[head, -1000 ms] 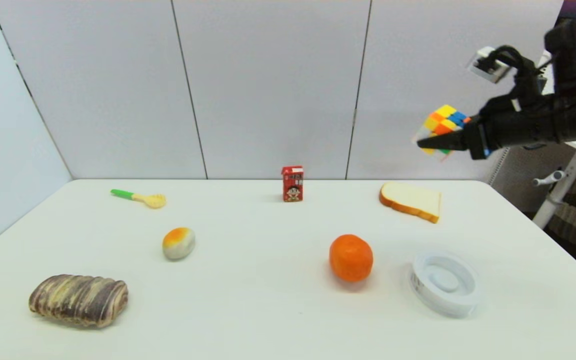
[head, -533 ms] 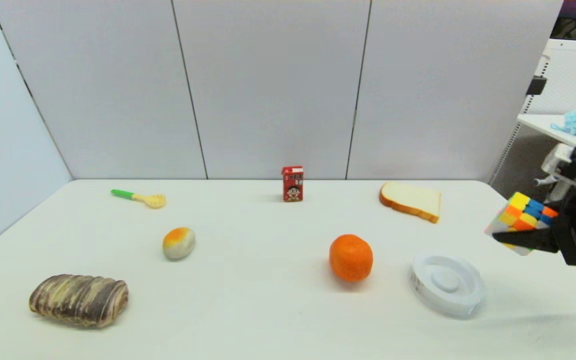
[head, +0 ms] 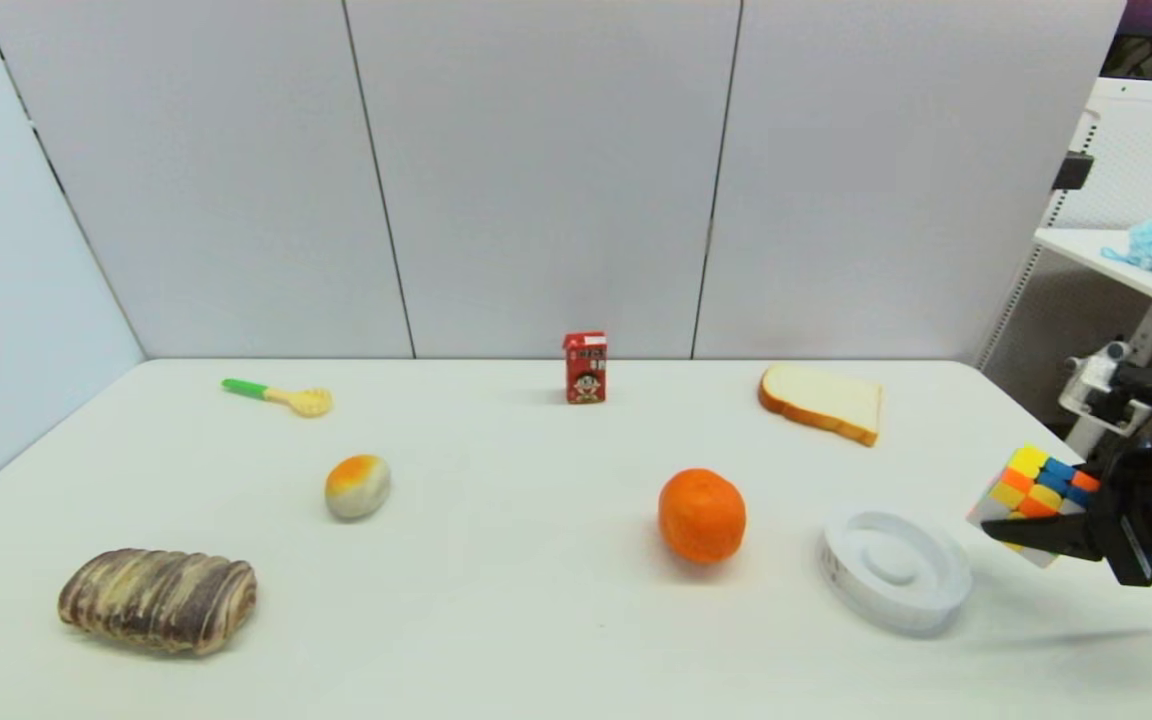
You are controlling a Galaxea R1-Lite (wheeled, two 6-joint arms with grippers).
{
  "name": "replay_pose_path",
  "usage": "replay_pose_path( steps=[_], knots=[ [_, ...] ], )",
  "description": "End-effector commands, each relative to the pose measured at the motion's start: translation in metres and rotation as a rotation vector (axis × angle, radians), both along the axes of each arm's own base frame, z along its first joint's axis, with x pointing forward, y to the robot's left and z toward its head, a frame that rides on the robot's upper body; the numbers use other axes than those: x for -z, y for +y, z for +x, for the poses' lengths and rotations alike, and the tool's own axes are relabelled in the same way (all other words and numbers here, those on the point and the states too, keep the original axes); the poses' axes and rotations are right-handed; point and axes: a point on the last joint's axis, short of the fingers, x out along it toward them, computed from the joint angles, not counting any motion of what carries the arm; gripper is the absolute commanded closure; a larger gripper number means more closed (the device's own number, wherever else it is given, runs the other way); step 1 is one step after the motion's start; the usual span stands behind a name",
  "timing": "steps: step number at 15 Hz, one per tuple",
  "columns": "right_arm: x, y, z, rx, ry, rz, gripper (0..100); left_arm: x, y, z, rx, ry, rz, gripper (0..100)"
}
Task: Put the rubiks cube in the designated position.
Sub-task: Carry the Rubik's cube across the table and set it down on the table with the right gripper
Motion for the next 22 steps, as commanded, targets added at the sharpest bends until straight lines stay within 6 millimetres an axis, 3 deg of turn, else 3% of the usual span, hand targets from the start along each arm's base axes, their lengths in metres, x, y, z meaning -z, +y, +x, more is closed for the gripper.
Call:
replay_pose_path(
  steps=[1, 5, 22],
  knots=[
    [0.017, -0.016, 0.02, 0.028, 0.044, 0.011, 100, 0.0, 0.0, 0.0, -0.001, 0.002, 0.0, 0],
    [0.028, -0.032, 0.007, 0.055, 0.071, -0.032, 100, 0.0, 0.0, 0.0, -0.001, 0.002, 0.0, 0],
    [0.041, -0.015, 0.005, -0.009, 0.119, -0.004, 100, 0.0, 0.0, 0.0, -0.001, 0.002, 0.0, 0]
  ],
)
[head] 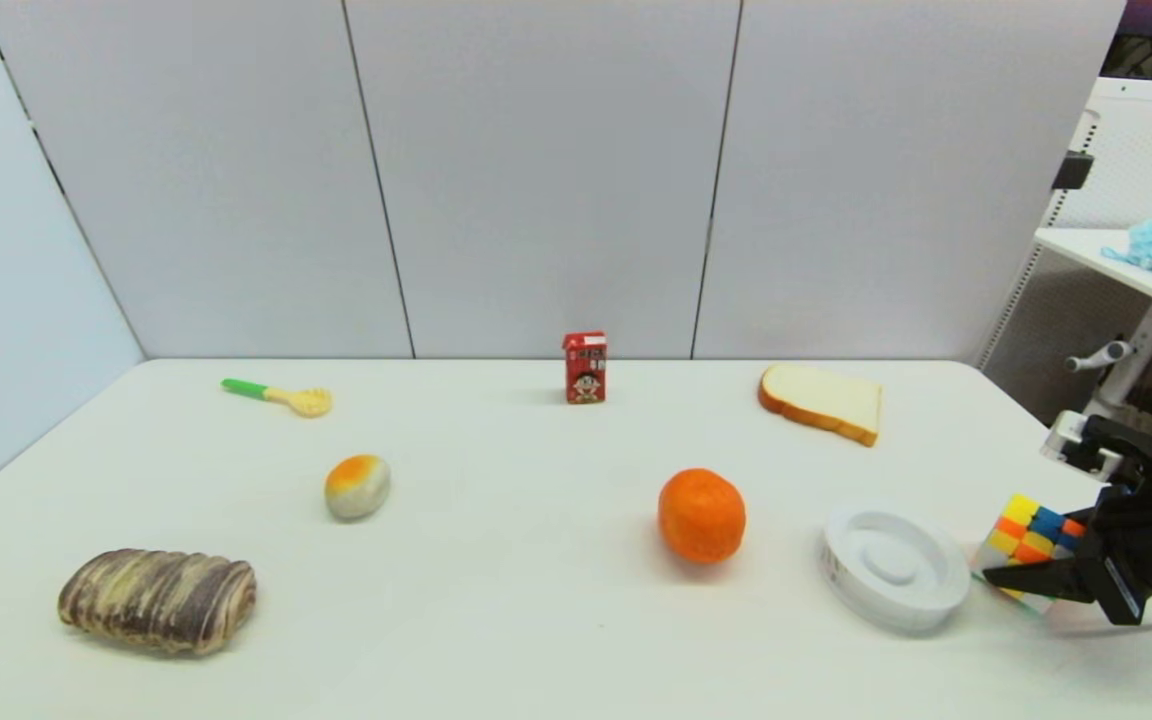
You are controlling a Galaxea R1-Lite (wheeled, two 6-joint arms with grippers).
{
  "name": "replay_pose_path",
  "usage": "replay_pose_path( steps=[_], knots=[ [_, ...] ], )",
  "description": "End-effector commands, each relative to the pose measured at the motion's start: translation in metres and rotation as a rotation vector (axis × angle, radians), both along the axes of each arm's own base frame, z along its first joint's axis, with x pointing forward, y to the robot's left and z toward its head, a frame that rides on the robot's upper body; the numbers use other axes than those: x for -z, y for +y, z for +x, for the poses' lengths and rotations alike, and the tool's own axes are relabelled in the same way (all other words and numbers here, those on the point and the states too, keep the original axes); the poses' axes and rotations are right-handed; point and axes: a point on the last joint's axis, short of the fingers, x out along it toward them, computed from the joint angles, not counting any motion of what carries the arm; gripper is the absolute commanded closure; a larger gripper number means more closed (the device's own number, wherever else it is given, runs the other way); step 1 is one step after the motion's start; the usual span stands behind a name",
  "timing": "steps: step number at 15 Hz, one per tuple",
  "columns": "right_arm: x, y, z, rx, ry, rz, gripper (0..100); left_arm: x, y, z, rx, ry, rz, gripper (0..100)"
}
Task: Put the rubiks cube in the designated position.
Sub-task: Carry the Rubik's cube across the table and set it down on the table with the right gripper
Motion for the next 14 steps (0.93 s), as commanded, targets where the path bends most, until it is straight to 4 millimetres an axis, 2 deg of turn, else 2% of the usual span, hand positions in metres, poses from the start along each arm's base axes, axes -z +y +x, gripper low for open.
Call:
replay_pose_path(
  steps=[1, 3, 4, 9, 10, 12, 14],
  knots=[
    [-0.001, 0.0, 0.0, -0.008, -0.005, 0.001, 100, 0.0, 0.0, 0.0, 0.0, 0.003, 0.0, 0],
    [-0.002, 0.0, 0.001, -0.009, -0.01, -0.001, 100, 0.0, 0.0, 0.0, 0.0, 0.0, 0.0, 0],
    [-0.001, 0.0, 0.001, -0.01, -0.008, -0.001, 0, 0.0, 0.0, 0.0, 0.0, 0.003, 0.0, 0],
    [-0.009, 0.0, 0.001, -0.003, -0.046, -0.008, 0, 0.0, 0.0, 0.0, 0.0, 0.0, 0.0, 0],
    [-0.021, 0.0, 0.004, -0.007, -0.094, -0.007, 0, 0.0, 0.0, 0.0, 0.0, 0.003, 0.0, 0],
    [-0.063, 0.001, 0.006, 0.004, -0.236, 0.034, 0, 0.0, 0.0, 0.0, 0.0, 0.0, 0.0, 0],
    [-0.109, 0.011, -0.006, -0.006, -0.372, 0.09, 0, 0.0, 0.0, 0.0, 0.0, 0.003, 0.0, 0]
  ],
)
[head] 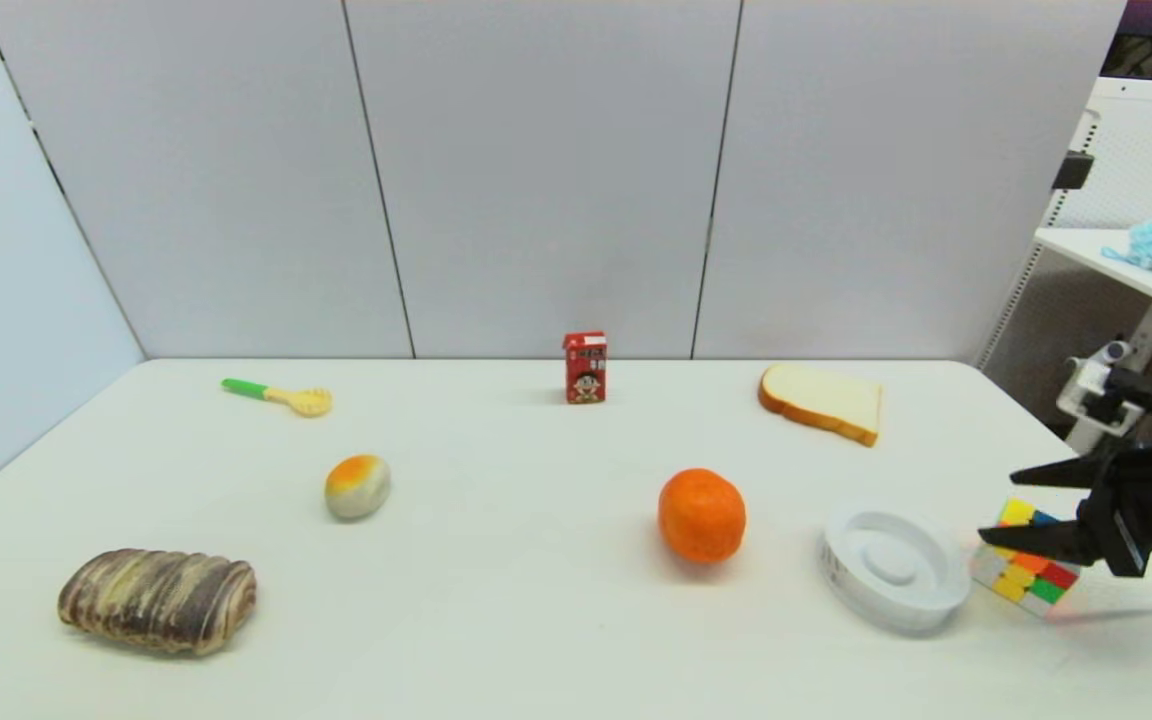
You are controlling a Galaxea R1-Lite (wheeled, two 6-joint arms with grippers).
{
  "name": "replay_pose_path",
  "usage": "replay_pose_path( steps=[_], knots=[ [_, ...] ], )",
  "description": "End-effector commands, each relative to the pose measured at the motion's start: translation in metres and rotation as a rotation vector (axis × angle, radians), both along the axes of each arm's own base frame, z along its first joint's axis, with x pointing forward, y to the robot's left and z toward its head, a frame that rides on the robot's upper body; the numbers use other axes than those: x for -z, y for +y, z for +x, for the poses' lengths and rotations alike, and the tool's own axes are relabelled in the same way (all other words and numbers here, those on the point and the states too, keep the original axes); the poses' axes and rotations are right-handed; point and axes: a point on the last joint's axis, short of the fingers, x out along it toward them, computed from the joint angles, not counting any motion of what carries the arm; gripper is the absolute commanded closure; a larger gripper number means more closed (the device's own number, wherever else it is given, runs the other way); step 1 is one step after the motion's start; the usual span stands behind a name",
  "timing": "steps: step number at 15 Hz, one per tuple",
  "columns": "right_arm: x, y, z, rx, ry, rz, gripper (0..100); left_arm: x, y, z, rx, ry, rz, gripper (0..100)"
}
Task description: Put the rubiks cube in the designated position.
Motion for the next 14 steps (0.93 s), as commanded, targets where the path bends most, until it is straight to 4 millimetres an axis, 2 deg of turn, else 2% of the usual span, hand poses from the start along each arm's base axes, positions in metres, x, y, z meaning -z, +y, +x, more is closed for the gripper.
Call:
replay_pose_path(
  steps=[1, 2, 4, 7, 8, 10, 12, 14],
  knots=[
    [-0.092, 0.021, -0.024, -0.034, -0.293, 0.097, 0, 0.0, 0.0, 0.0, -0.001, -0.001, 0.0, 0],
    [-0.111, 0.034, -0.038, -0.089, -0.352, 0.146, 0, 0.0, 0.0, 0.0, -0.001, 0.002, 0.0, 0],
    [-0.135, 0.058, -0.066, -0.173, -0.413, 0.212, 0, 0.0, 0.0, 0.0, -0.001, 0.002, 0.0, 0],
    [-0.158, 0.087, -0.123, -0.253, -0.432, 0.359, 0, 0.0, 0.0, 0.0, -0.001, 0.002, 0.0, 0],
    [-0.155, 0.091, -0.142, -0.252, -0.419, 0.379, 0, 0.0, 0.0, 0.0, -0.001, 0.002, 0.0, 0],
    [-0.142, 0.09, -0.162, -0.128, -0.386, 0.318, 0, 0.0, 0.0, 0.0, -0.001, -0.001, 0.0, 0],
    [-0.128, 0.084, -0.172, 0.126, -0.335, 0.171, 0, 0.0, 0.0, 0.0, -0.001, -0.001, 0.0, 0],
    [-0.101, 0.074, -0.186, 0.438, -0.299, -0.104, 0, 0.0, 0.0, 0.0, -0.001, -0.001, 0.0, 0]
  ],
)
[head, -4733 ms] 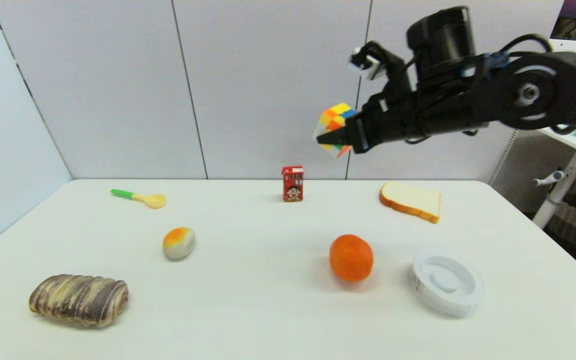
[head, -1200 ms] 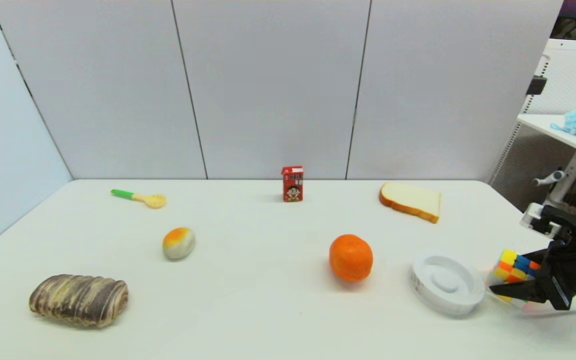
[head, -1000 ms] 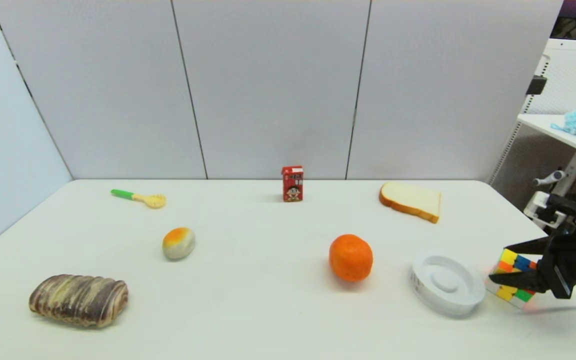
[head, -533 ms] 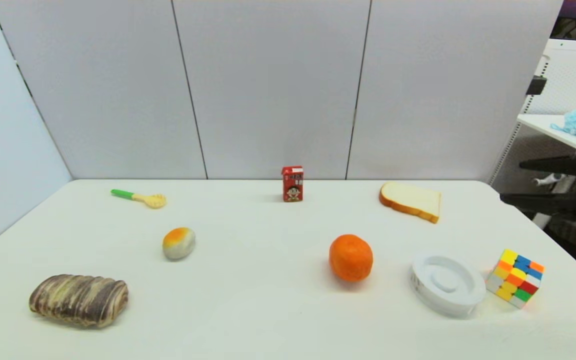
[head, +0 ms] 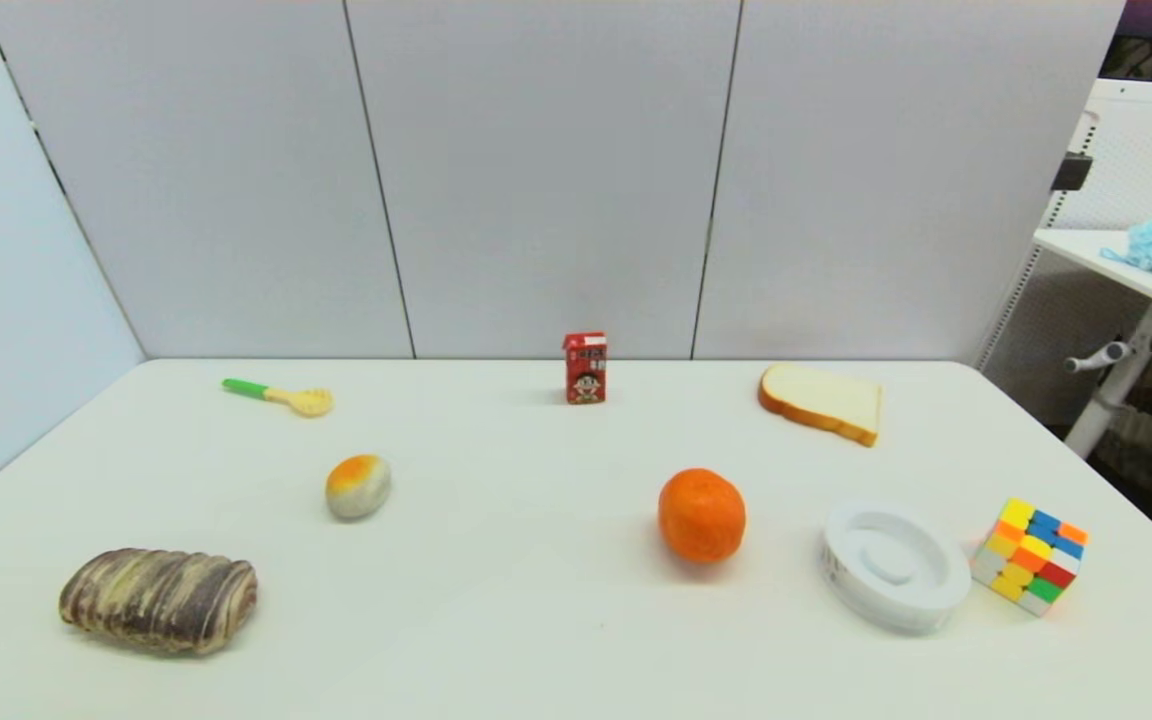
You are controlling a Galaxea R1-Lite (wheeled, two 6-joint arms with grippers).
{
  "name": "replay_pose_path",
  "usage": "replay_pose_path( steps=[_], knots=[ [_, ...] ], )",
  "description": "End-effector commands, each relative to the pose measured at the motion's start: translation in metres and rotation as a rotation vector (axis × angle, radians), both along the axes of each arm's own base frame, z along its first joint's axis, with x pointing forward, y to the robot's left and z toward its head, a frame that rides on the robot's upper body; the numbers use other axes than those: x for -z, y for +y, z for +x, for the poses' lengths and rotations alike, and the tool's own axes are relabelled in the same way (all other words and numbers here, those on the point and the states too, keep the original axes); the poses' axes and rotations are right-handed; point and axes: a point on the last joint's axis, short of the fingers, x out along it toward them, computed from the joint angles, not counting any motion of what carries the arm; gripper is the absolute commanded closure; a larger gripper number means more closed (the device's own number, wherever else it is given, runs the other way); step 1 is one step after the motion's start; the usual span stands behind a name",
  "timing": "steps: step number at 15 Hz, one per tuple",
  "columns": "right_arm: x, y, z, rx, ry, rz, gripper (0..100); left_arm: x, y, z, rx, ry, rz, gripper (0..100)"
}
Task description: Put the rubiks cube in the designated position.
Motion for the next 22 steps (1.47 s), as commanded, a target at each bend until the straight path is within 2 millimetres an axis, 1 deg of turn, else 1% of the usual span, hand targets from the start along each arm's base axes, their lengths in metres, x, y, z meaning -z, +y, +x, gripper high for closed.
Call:
replay_pose_path(
  steps=[1, 2, 4, 5, 6, 8, 11, 13, 15, 17, 18, 22],
  knots=[
    [0.048, -0.018, -0.044, 0.641, 0.094, -0.341, 0, 0.0, 0.0, 0.0, -0.001, 0.003, 0.0, 0],
    [0.06, -0.02, -0.052, 0.664, 0.103, -0.338, 0, 0.0, 0.0, 0.0, -0.001, 0.003, 0.0, 0],
    [0.089, -0.02, -0.071, 0.652, 0.104, -0.284, 0, 0.0, 0.0, 0.0, -0.001, 0.003, 0.0, 0],
    [0.107, -0.019, -0.08, 0.594, 0.083, -0.214, 0, 0.0, 0.0, 0.0, -0.001, 0.0, 0.0, 0],
    [0.118, -0.018, -0.087, 0.543, 0.056, -0.151, 0, 0.0, 0.0, 0.0, -0.001, 0.0, 0.0, 0],
    [0.144, -0.016, -0.097, 0.505, 0.023, -0.107, 0, 0.0, 0.0, 0.0, -0.001, 0.003, 0.0, 0],
    [0.184, -0.016, -0.108, 0.51, -0.05, -0.087, 0, 0.0, 0.0, 0.0, -0.001, 0.003, 0.0, 0],
    [0.202, -0.016, -0.113, 0.52, -0.07, -0.062, 0, 0.0, 0.0, 0.0, -0.001, 0.0, 0.0, 0],
    [0.211, -0.017, -0.118, 0.576, -0.099, -0.019, 0, 0.0, 0.0, 0.0, -0.001, 0.003, 0.0, 0],
    [0.212, -0.018, -0.124, 0.598, -0.16, 0.064, 0, 0.0, 0.0, 0.0, -0.001, 0.003, 0.0, 0],
    [0.213, -0.018, -0.126, 0.599, -0.173, 0.074, 0, 0.0, 0.0, 0.0, -0.001, 0.003, 0.0, 0],
    [0.213, -0.018, -0.125, 0.607, -0.158, 0.108, 0, 0.0, 0.0, 0.0, -0.001, 0.0, 0.0, 0]
  ],
)
